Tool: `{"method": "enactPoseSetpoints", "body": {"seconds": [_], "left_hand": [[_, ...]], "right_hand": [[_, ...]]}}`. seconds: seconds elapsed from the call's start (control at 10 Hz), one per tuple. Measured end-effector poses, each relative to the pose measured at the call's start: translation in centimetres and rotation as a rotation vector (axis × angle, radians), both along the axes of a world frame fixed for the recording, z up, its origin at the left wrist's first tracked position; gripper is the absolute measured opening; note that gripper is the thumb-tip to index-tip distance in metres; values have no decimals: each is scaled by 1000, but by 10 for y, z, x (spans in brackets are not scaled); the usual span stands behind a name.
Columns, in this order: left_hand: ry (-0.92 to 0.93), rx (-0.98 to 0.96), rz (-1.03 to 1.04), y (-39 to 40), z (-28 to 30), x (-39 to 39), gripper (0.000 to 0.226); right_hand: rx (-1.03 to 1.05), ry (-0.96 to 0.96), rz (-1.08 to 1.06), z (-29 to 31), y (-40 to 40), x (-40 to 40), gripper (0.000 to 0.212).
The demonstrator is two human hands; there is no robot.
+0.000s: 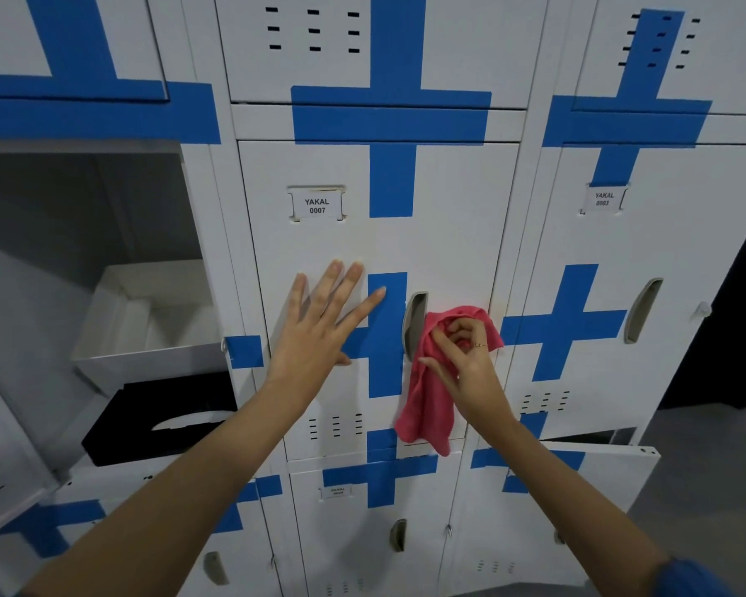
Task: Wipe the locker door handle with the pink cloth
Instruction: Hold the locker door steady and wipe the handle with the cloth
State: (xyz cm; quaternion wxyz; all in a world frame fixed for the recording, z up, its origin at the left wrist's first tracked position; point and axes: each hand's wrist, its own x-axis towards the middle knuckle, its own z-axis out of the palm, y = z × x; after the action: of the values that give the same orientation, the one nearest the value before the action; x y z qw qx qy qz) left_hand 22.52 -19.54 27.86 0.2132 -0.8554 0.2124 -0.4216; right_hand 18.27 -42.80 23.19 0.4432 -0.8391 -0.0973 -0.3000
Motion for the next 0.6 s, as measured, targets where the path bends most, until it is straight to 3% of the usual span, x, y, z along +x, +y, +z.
{"method": "enactPoseSetpoints", "body": {"seconds": [0.2,0.4,0.5,0.6], "left_hand": [[10,-6,-4,0,0,0,126],[14,-5,-11,0,-1,1,126],[34,-9,-25,0,0,1,125],[46,-10,-26,1,1,2,124]], "right_hand": [[92,-30,-3,-10,7,5,42],[198,221,115,-14,-10,-9,16],[66,370,60,-33,-25,-17,15],[154,392,18,-49,-32,-25,13]]}}
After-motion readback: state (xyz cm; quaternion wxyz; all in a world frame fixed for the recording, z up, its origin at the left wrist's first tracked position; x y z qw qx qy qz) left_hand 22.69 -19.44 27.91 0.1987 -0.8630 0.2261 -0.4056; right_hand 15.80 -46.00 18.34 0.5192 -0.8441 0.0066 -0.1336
